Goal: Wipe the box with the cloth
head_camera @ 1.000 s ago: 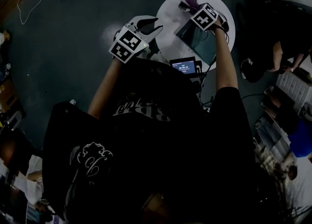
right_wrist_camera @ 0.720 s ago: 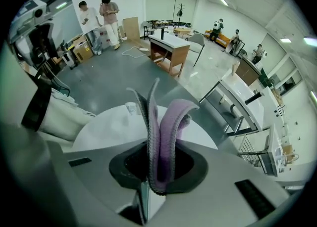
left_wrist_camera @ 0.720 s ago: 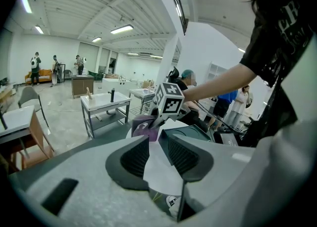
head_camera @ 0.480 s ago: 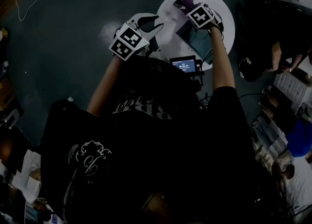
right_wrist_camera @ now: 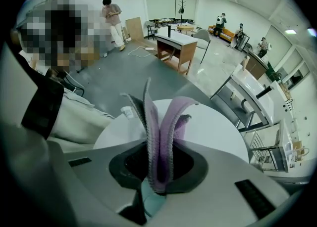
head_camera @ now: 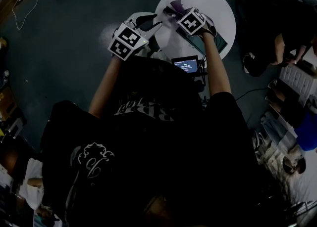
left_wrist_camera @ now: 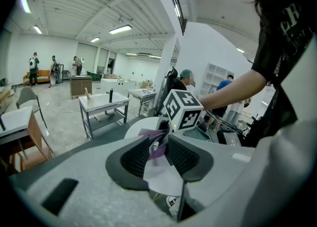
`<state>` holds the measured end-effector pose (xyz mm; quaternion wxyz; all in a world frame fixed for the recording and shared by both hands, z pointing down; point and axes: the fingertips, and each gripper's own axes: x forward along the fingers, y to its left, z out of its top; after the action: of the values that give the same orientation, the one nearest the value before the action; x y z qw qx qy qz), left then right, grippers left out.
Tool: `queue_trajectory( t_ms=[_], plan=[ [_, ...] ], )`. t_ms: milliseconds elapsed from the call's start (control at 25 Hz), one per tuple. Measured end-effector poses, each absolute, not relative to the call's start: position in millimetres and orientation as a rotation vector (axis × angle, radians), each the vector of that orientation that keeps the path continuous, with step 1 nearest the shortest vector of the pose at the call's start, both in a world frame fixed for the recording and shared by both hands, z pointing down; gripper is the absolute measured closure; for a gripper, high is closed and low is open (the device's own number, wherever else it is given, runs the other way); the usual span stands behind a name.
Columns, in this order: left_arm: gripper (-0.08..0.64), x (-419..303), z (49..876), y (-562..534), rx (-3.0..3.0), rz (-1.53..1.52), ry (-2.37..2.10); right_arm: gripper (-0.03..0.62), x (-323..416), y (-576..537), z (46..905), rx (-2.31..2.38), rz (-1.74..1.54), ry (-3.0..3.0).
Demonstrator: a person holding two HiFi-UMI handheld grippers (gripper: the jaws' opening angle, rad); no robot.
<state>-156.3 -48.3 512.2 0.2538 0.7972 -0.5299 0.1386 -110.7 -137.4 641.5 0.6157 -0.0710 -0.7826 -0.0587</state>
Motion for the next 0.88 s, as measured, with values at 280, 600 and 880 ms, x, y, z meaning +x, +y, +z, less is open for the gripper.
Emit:
queue_trajectory(
  t_ms=[280,600,880],
  plan=[
    [0.43,-154.1,510.4,-42.4,2.194,0.391,-1.406,0.535,-107.8,-108.0,637.8,-0.181,-0.131,-1.809],
    [0.43,-156.0,508.5,-32.9,2.235,0.404,-1.374,0.535,-101.5,-73.6,636.4,-0.162,-0.106,-1.824],
    [0.43,-161.9,507.0,-22.2,2.28,0.427,-1.32,0.535,-97.4,-49.8,632.7,-0.108,-0.046,-1.849]
  ],
)
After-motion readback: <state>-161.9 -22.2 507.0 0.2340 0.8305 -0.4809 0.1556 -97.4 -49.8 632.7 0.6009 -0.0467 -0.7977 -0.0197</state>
